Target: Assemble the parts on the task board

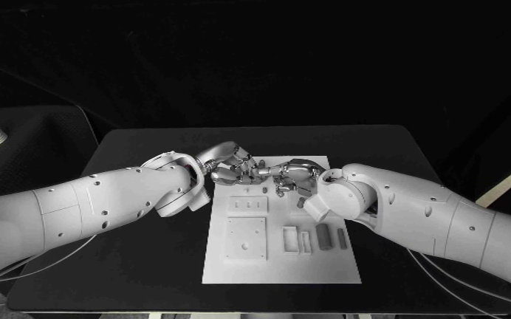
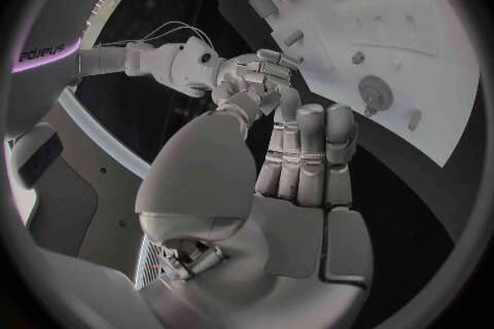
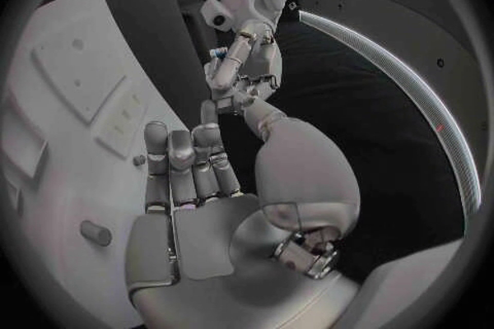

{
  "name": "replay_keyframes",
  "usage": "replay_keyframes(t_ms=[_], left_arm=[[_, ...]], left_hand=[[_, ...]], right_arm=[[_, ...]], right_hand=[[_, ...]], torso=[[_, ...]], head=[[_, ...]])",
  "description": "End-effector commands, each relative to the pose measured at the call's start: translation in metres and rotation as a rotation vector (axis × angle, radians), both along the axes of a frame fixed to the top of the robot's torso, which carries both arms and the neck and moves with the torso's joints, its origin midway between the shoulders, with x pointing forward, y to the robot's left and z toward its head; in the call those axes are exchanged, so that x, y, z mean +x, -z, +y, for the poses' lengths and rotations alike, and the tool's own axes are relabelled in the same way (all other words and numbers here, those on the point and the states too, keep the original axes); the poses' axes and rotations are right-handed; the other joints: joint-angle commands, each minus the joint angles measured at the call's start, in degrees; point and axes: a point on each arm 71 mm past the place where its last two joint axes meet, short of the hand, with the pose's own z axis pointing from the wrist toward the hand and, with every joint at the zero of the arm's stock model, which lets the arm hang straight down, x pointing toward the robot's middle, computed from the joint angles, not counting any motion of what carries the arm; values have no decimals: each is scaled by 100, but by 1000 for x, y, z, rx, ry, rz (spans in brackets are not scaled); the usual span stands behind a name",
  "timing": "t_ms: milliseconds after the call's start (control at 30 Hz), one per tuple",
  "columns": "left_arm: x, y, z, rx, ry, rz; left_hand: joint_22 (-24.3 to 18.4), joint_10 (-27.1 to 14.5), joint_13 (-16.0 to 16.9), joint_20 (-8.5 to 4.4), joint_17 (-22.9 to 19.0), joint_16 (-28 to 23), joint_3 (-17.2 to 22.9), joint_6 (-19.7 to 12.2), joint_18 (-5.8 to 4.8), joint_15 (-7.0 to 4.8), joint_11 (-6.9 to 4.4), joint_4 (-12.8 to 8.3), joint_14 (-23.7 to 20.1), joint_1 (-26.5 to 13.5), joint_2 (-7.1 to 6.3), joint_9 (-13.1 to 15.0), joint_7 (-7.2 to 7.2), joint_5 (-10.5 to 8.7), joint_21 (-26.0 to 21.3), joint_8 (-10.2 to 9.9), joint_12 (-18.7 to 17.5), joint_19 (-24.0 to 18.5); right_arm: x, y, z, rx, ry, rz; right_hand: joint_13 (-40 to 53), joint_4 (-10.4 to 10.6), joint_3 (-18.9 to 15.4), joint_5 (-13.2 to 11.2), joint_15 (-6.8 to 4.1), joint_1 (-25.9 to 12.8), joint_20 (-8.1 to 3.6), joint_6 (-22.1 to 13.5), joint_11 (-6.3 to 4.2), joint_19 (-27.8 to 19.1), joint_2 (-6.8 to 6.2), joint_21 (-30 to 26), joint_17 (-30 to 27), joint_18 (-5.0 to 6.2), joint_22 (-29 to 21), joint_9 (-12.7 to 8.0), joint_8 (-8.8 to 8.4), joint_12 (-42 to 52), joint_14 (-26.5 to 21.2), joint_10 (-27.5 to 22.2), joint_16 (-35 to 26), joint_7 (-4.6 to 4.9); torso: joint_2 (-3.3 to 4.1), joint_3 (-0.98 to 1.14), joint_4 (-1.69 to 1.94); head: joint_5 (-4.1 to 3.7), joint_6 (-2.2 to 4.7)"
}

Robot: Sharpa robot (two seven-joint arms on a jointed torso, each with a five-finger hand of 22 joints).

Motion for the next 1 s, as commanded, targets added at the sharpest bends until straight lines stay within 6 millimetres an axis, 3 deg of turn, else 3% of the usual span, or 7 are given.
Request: replay_keyframes(t_ms=[33,233,433,600,1000], left_arm=[[-1,-1,-4,-13,8,6],[-1,-1,-4,-13,8,5],[-1,-1,-4,-11,7,9],[-1,0,-3,-1,10,10],[-1,-2,-3,-28,-1,-5]], left_hand=[[10,-29,-14,14,10,24,-88,-64,55,1,4,-8,-33,-77,-68,-6,1,-23,21,-37,-43,-42],[10,-29,-17,13,12,26,-104,-67,57,0,3,-12,-33,-88,-55,-6,-2,-19,24,-37,-46,-44],[12,0,-27,-1,21,34,-49,-13,75,-11,-10,-36,-28,-31,109,10,-28,-5,37,-5,-47,-39],[14,68,-53,-13,41,53,210,214,92,-27,-34,-120,-22,235,278,65,-26,0,67,102,-51,-34],[20,333,-117,-4,67,91,745,660,86,-32,-92,-173,4,571,435,174,-9,2,127,290,-77,-17]], right_arm=[[-1,-1,2,5,-15,-8],[-1,-1,2,5,-15,-7],[0,-1,2,5,-14,-8],[0,-1,1,7,-13,-6],[1,1,0,-27,-18,-14]], right_hand=[[-9,-275,325,15,-31,222,27,26,-3,-26,170,590,-5,56,-7,207,27,-22,13,-4,-11,2],[-9,-275,327,16,-30,222,28,26,-3,-26,172,590,-6,56,-7,207,27,-23,12,-5,-11,2],[-10,-275,330,16,-30,222,28,25,-3,-27,175,590,-6,56,-7,208,27,-23,11,-5,-12,2],[-10,-274,332,16,-30,221,28,24,-3,-28,176,590,-6,55,-7,209,26,-24,10,-5,-12,2],[-13,-266,329,11,-27,197,32,17,1,-34,159,589,-7,50,-8,212,23,-27,5,-9,-14,5]], torso=[[1,-1,-1],[1,-3,1],[0,-2,2],[1,-1,0],[-1,0,0]], head=[[1,0],[-1,1],[-6,-4],[-11,-6],[-9,-19]])
